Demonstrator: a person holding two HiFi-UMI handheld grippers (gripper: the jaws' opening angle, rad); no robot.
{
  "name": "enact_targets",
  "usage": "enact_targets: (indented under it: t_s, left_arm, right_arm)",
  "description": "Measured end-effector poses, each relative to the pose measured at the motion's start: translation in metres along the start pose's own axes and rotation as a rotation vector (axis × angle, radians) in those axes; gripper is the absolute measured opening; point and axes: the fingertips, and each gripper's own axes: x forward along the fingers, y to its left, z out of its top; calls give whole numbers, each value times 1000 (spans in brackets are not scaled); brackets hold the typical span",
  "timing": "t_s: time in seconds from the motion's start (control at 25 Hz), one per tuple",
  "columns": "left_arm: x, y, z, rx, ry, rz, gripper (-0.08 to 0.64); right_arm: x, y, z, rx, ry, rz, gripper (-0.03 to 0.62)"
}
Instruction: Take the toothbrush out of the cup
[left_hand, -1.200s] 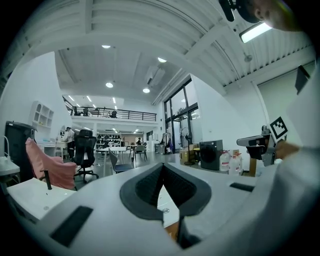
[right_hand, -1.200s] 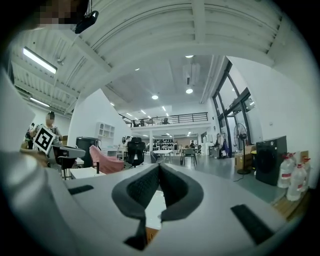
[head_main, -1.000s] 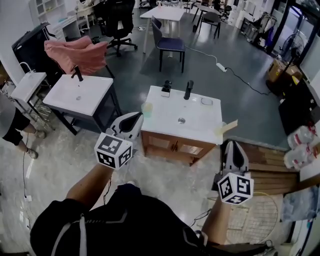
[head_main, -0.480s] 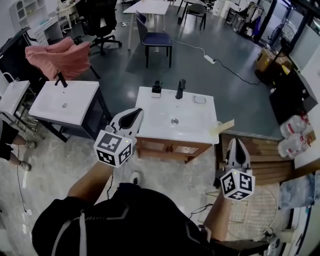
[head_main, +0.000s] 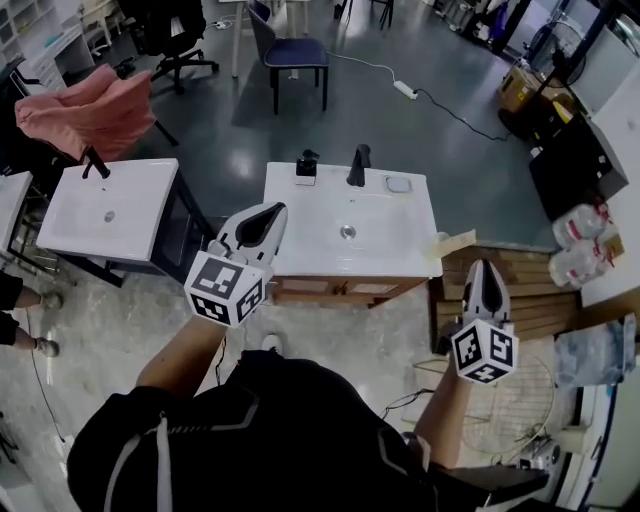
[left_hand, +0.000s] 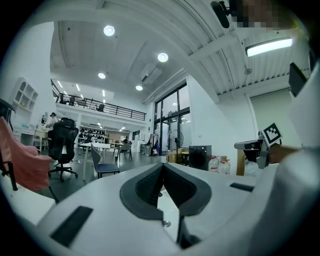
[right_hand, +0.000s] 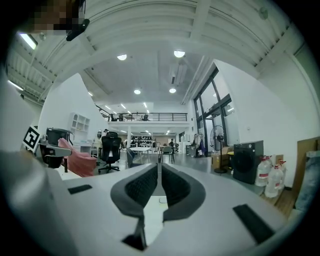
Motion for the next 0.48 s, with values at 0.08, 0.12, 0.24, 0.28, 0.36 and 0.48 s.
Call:
enact_targets:
  t_s: [0.08,0.12,0.24,0.28,0.36,0.48]
  left_arm:
    - [5,9,-1,-5,1,-16,3]
    - [9,12,-1,-10,0,-25,3]
    - [17,20,-1,-28,3,-56,3]
    - [19,23,-2,-32,5,-65,3]
    - [22,30,-4,-38,5,-78,4]
    - [27,42,-8,-48,4,-83,3]
  right_arm:
    - [7,1,-1,-5,7,-18,35]
    - [10,1,-2,-9,12,-28,39]
    - [17,-2,-4,-14,31,-65,60]
    - [19,-2,-5,-13,35,-75,63]
    - [24,-2,-8,-14,35,-91,71]
    - [36,-2,-21,-14,50,-103,81]
